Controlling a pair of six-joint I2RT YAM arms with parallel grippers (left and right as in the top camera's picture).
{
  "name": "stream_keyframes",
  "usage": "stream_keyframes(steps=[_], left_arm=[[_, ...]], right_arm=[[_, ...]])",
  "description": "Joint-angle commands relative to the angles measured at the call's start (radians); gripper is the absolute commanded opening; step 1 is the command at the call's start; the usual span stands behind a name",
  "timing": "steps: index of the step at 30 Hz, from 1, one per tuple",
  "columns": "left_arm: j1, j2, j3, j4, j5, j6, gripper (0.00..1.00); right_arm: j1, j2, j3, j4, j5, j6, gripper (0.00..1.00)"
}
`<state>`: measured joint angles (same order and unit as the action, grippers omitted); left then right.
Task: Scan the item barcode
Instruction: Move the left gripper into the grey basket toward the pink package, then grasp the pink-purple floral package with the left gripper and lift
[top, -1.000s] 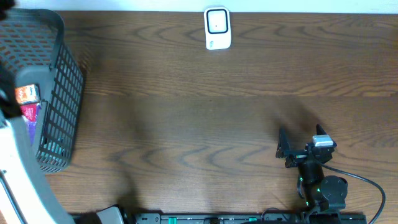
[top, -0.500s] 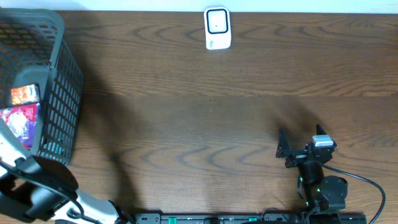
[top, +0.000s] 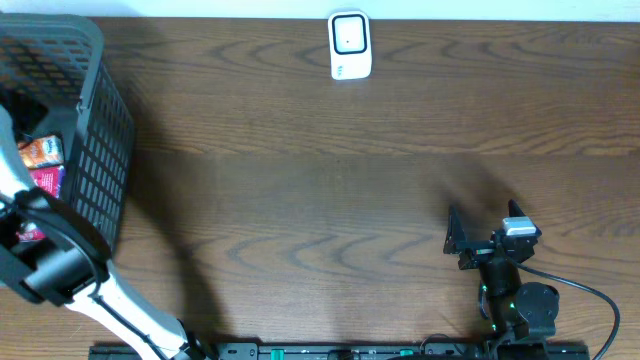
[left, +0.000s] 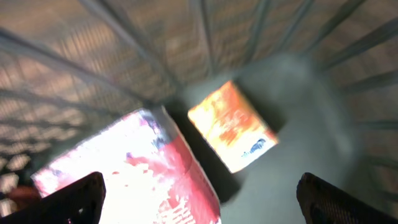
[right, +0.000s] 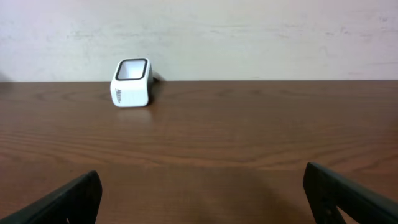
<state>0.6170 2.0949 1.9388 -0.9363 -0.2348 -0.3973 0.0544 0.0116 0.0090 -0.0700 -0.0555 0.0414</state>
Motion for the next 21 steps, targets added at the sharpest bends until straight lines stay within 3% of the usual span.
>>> stream_keyframes(steps=[1,15,21], left_arm=[[-0.015,0.061,-0.007,-0.033,-0.047,-0.1,0.98],[-0.018,0.15,-0.071,-0.092,-0.047,-0.248,0.98],[-0.018,0.15,-0.092,-0.111,-0.047,-0.255,0.98]], right_arm=[[-0.002,-0.006,-0.003,-0.002,-0.003,0.01,0.99],[-0.002,-0.006,-0.003,-0.002,-0.003,0.01,0.99],[-0.002,-0.006,-0.003,-0.002,-0.003,0.01,0.99]])
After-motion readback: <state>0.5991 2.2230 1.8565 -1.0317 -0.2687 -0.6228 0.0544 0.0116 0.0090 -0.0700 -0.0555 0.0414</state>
